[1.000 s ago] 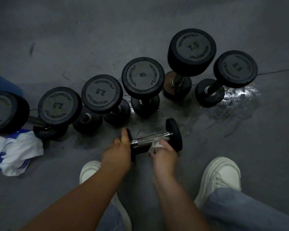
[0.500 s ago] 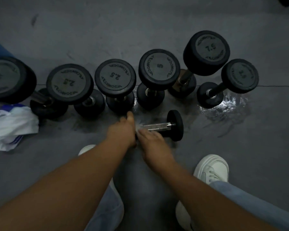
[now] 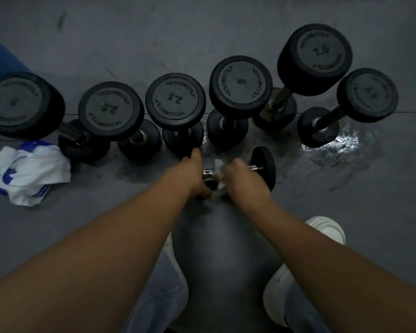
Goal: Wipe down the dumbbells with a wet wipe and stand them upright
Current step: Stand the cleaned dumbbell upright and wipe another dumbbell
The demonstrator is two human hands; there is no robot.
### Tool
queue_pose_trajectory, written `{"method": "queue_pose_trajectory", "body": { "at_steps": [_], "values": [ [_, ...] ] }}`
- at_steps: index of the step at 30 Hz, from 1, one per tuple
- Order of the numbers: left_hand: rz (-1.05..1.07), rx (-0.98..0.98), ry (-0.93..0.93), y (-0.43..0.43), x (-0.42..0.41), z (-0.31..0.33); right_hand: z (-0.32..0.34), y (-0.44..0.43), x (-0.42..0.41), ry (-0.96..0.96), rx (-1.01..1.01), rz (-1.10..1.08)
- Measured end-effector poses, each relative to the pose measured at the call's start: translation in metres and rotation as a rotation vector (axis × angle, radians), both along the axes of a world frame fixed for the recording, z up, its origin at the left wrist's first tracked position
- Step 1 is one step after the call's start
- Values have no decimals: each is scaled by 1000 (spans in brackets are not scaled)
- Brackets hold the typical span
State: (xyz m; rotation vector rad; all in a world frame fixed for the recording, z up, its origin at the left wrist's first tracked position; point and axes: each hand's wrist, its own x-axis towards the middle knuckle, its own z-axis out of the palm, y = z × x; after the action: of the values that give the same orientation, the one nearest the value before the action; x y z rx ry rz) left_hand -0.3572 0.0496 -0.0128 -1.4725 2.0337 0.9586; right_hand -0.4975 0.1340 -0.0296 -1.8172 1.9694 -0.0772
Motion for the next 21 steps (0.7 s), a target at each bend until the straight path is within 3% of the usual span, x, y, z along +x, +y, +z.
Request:
{"method": "queue_pose_trajectory", "body": {
  "at_steps": [2, 5, 9, 13, 16, 19, 21],
  "values": [
    [38, -6, 25, 2, 0, -3, -9, 1, -4, 8, -46, -167],
    [85, -18, 87, 4, 0, -8, -11, 8, 10, -81, -30, 64],
    [141, -20, 124, 9, 1, -11, -22, 6, 11, -57, -188, -357],
    [132, -31, 139, 11, 1, -10, -15, 2, 11, -68, -135, 76],
    [149, -36, 126, 12, 0, -9, -14, -12, -10, -83, -159, -248],
    [150, -29, 145, 11, 0, -9, -9, -12, 0, -98, -41, -28],
    [147, -30, 141, 11, -1, -8, -8, -12, 0, -142, -43, -119]
  ]
}}
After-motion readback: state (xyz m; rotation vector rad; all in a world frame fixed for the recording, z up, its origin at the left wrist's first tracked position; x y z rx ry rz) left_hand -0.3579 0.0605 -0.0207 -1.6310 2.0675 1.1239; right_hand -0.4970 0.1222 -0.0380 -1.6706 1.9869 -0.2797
